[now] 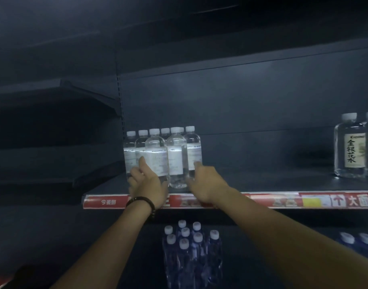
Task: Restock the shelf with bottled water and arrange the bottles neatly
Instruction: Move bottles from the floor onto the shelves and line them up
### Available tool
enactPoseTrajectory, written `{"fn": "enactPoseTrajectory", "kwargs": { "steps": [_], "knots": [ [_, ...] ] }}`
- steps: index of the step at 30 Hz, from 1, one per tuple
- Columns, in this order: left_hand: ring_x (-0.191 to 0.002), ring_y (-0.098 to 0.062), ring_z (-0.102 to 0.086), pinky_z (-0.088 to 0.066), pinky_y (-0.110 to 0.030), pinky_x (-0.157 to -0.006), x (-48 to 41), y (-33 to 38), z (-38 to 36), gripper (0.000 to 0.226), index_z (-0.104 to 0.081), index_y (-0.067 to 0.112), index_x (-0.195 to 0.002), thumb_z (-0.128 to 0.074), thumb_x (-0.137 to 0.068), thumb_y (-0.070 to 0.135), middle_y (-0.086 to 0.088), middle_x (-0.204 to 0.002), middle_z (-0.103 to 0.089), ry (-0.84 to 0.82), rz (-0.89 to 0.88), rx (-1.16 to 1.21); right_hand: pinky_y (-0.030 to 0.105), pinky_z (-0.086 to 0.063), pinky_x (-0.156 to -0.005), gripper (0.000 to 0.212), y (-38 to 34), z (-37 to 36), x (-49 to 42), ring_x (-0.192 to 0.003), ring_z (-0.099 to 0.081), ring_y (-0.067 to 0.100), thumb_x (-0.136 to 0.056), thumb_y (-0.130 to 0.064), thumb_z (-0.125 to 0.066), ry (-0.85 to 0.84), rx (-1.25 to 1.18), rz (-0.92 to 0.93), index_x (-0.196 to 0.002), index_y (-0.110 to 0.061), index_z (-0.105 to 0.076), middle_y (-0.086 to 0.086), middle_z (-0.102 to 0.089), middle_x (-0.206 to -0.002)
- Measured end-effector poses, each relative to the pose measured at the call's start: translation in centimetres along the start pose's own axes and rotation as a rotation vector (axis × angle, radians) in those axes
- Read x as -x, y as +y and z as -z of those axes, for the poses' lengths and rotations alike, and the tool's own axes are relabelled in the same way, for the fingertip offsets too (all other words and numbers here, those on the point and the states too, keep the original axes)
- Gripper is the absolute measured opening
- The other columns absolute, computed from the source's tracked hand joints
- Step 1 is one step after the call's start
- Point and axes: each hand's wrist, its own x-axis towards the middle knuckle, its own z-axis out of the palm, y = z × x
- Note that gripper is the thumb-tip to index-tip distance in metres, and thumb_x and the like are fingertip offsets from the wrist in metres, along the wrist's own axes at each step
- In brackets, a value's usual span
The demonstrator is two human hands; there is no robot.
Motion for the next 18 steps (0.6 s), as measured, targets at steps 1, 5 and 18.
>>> {"fn": "enactPoseTrajectory", "kwargs": {
  "steps": [1, 5, 18],
  "knots": [
    [-0.133, -0.039, -0.037, -0.04, -0.051, -0.111, 1.3, 0.2, 0.0, 0.101, 0.001, 0.021, -0.158, -0.074, -0.092, 0.036, -0.017, -0.152, -0.022, 0.08, -0.058, 0.003, 0.047, -0.059, -0.093, 0.041, 0.8, 1.2, 1.2, -0.107, -0.068, 0.035, -0.102, -0.037, -0.057, 0.043, 0.007, 0.042, -0.135, -0.013, -0.056, 0.015, -0.068, -0.124],
    [-0.111, -0.02, -0.053, -0.051, -0.039, -0.096, 8.3, 3.3, -1.0, 0.052, -0.04, 0.026, -0.132, -0.071, -0.091, 0.016, 0.001, -0.13, -0.046, 0.18, -0.436, 0.306, 0.031, -0.053, -0.085, 0.014, 5.6, 5.8, 7.4, -0.098, -0.07, 0.023, -0.097, -0.03, -0.063, 0.149, 0.02, 0.118, -0.102, -0.024, -0.074, -0.002, -0.077, -0.097],
    [-0.068, 0.001, -0.061, -0.046, -0.015, -0.068, 39.4, 17.7, -24.1, 0.004, -0.072, 0.024, -0.094, -0.071, -0.093, 0.02, 0.007, -0.083, -0.07, -1.117, -0.714, 0.528, 0.028, -0.056, -0.071, 0.019, 32.7, 14.2, 45.9, -0.068, -0.067, 0.0, -0.093, -0.013, -0.069, 0.196, 0.214, -0.611, -0.077, -0.021, -0.073, -0.02, -0.07, -0.07]
  ]
}}
